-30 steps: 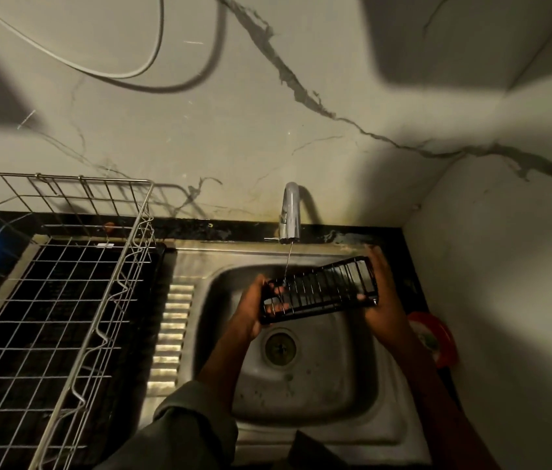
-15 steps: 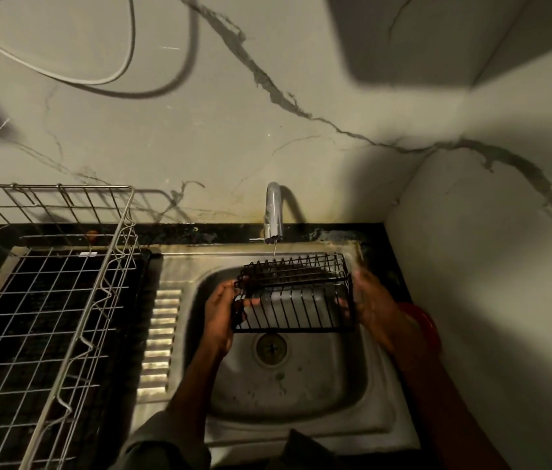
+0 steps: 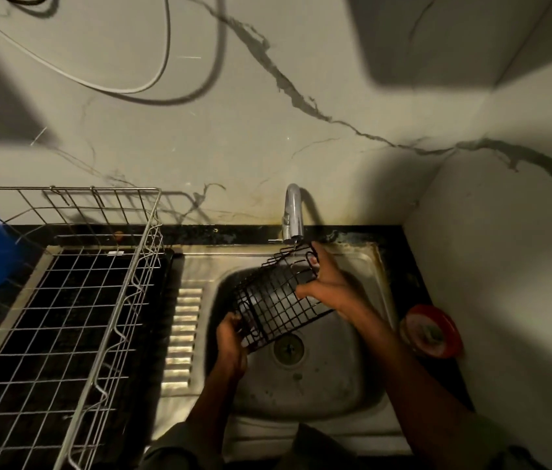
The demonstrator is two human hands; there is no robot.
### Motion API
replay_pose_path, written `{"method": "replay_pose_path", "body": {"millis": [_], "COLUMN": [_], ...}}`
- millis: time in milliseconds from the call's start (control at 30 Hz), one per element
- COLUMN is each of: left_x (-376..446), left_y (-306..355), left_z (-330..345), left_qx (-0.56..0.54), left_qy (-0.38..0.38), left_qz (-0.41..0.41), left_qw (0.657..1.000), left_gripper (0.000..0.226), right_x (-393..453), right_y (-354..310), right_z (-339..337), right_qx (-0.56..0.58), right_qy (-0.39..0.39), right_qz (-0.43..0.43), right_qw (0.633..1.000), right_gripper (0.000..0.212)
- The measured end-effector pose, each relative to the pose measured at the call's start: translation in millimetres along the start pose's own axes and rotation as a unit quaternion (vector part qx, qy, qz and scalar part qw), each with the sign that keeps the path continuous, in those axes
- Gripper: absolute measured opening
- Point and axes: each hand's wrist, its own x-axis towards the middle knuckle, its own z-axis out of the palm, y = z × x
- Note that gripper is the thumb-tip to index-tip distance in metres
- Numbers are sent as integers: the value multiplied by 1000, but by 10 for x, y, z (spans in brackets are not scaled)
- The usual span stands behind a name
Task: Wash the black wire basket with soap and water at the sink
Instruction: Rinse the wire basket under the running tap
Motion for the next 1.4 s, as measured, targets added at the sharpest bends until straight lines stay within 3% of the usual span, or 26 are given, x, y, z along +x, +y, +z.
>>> {"method": "replay_pose_path", "body": {"millis": [167,300,500,667,800,867,967,1033,1100,1167,1200,1267,1333,1400], "left_x": [57,270,487,574,636,665,633,591,537,477,454,414,351,298], "left_y": [-78,-120,-32,71,84,166,304,342,320,257,219,139,89,50], "left_z": [80,66,114,256,213,158,208,267,327,374,393,411,406,385], "left_qx": [-97,-176,-267,-260,-181,-133,-68,-41,-57,-74,-72,-60,-55,-65], "left_qy": [-6,-35,-6,-39,-72,-103,-140,-157,-161,-154,-146,-147,-173,-220], "left_qz": [-98,-181,-199,-182,-222,-242,-240,-218,-194,-164,-144,-108,-87,-60], "left_qw": [990,967,943,947,955,956,958,962,966,972,976,981,980,971], "left_gripper": [49,82,85,77,107,102,63,46,42,37,32,25,24,43], "right_x": [141,316,479,396,250,152,32,3,32,0,-34,-163,-197,-173], "right_y": [-204,-286,-213,129,410,494,640,722,877,989,1029,1023,1020,1026], "right_z": [83,96,-79,-303,-442,-522,-632,-675,-731,-771,-785,-788,-769,-727], "right_qx": [-186,-304,-361,-411,-415,-403,-426,-431,-401,-312,-237,-2,182,182], "right_qy": [-77,-115,-138,-98,-49,-29,-2,35,83,127,149,173,178,173], "right_qz": [-70,-184,-229,-329,-368,-406,-431,-429,-407,-359,-315,-149,36,125], "right_qw": [977,928,893,844,831,820,796,793,816,870,907,974,966,960], "right_gripper": [118,120,130,109,91,76,88,81,71,73,74,68,47,46]}}
